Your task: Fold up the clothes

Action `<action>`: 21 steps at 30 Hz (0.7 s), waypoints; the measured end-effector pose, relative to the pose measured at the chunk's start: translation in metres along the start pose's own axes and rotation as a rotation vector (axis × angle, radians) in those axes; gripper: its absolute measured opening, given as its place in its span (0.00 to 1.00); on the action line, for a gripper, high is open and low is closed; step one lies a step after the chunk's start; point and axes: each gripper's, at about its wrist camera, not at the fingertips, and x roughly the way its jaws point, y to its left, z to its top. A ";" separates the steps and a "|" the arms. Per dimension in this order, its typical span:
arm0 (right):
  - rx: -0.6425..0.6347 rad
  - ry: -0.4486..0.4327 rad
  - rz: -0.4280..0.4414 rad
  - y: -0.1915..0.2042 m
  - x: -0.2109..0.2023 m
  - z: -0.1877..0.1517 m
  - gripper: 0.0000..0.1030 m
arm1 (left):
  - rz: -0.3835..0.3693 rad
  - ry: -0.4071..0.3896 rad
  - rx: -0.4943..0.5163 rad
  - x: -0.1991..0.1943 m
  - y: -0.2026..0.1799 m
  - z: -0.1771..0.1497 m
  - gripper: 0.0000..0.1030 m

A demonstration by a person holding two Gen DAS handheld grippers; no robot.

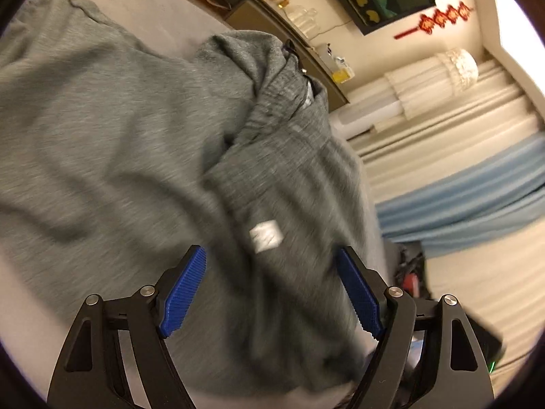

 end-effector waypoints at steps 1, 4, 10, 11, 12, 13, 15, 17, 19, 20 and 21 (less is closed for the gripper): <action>-0.008 0.006 0.016 0.003 0.001 0.000 0.05 | -0.022 0.012 -0.011 0.005 -0.001 0.005 0.79; -0.023 0.035 0.039 0.005 0.006 -0.005 0.05 | -0.076 -0.006 -0.024 0.010 -0.004 0.012 0.65; -0.027 0.036 0.061 -0.001 0.005 0.003 0.06 | -0.005 -0.195 0.201 -0.054 -0.062 0.013 0.06; -0.035 0.034 0.086 -0.001 0.002 0.005 0.08 | -0.005 -0.256 0.234 -0.080 -0.069 0.008 0.06; -0.042 0.033 0.112 -0.001 -0.001 0.007 0.11 | 0.016 -0.329 0.268 -0.111 -0.073 0.001 0.06; -0.047 0.028 0.116 -0.001 -0.003 0.008 0.27 | 0.042 -0.389 0.291 -0.138 -0.074 -0.005 0.06; -0.056 0.017 0.119 -0.003 -0.007 0.009 0.62 | 0.154 -0.411 0.261 -0.163 -0.048 -0.013 0.06; -0.057 0.019 0.101 -0.007 -0.004 0.011 0.67 | 0.285 -0.378 0.190 -0.167 -0.003 -0.021 0.06; -0.037 0.041 0.068 -0.018 0.005 0.014 0.67 | 0.347 -0.330 0.084 -0.159 0.046 -0.027 0.05; -0.027 0.043 0.043 -0.023 0.009 0.016 0.67 | 0.348 -0.304 0.001 -0.155 0.072 -0.028 0.05; -0.024 0.045 0.003 -0.028 0.010 0.019 0.67 | 0.352 -0.272 -0.081 -0.149 0.094 -0.027 0.05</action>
